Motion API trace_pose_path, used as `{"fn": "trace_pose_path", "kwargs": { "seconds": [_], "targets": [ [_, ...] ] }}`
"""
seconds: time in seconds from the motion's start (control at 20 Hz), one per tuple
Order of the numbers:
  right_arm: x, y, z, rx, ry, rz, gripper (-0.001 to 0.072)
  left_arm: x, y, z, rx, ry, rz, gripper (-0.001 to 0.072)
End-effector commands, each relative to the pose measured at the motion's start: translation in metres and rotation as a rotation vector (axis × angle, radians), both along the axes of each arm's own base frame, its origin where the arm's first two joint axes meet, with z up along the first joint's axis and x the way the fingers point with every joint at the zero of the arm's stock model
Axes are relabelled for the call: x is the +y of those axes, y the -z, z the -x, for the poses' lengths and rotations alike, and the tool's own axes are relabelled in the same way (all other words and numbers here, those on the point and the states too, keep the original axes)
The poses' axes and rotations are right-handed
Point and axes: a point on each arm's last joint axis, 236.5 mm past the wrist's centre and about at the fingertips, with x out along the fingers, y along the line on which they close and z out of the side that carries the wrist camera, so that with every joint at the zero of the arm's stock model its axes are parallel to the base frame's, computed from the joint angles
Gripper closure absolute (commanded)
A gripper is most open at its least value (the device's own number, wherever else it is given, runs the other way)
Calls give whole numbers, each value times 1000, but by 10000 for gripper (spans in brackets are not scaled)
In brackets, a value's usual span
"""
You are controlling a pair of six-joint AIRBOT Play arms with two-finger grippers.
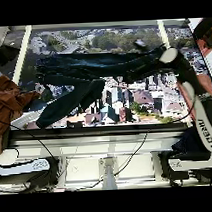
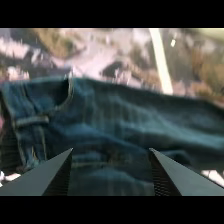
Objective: Fold the clothes and pants, and hang the long-sleeved shirts on hangers.
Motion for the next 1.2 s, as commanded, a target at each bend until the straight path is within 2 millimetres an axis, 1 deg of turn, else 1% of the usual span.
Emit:
{"fn": "trace_pose_path", "kwargs": {
  "seconds": [0.0, 0.1, 0.25, 0.3, 0.35, 0.45, 0.55, 0.65, 0.7, 0.75, 0.8, 0.9, 1.05, 1.1, 1.15],
  "targets": [
    [96, 8, 45, 50, -51, -44, 226, 1, 11, 8, 52, 12, -17, 192],
    [133, 23, 60, 93, -20, -59, 224, 1, 11, 8, 52, 12, -17, 192],
    [174, 50, 83, 199, 34, -88, 215, 1, 11, 8, 52, 12, -17, 192],
    [188, 55, 91, 243, 49, -118, 165, 1, 11, 8, 52, 12, -17, 192],
    [203, 60, 98, 286, 63, -156, 96, 1, 11, 8, 52, 12, -17, 192],
    [227, 67, 104, 348, 106, -225, 96, 1, 11, 8, 52, 12, -17, 193],
    [245, 70, 99, 345, 164, -285, 97, 1, 11, 8, 52, 12, -17, 192],
    [254, 77, 97, 355, 198, -306, 96, 2, 13, 7, 56, 12, -15, 193],
    [255, 83, 99, 373, 204, -303, 75, 2, 16, 7, 60, 11, -13, 192],
    [256, 88, 99, 391, 215, -304, 75, 3, 18, 6, 62, 10, -11, 192],
    [258, 91, 97, 410, 238, -318, 76, 3, 20, 5, 66, 9, -9, 193],
    [262, 95, 86, 422, 302, -357, 82, 4, 22, 5, 70, 10, -6, 193],
    [264, 109, 79, 461, 362, -374, 87, 4, 23, 4, 71, 9, -5, 192],
    [265, 113, 79, 477, 378, -380, 95, 4, 23, 4, 71, 9, -5, 193],
    [265, 114, 75, 474, 393, -385, 138, 4, 23, 4, 71, 9, -6, 192]
  ]
}}
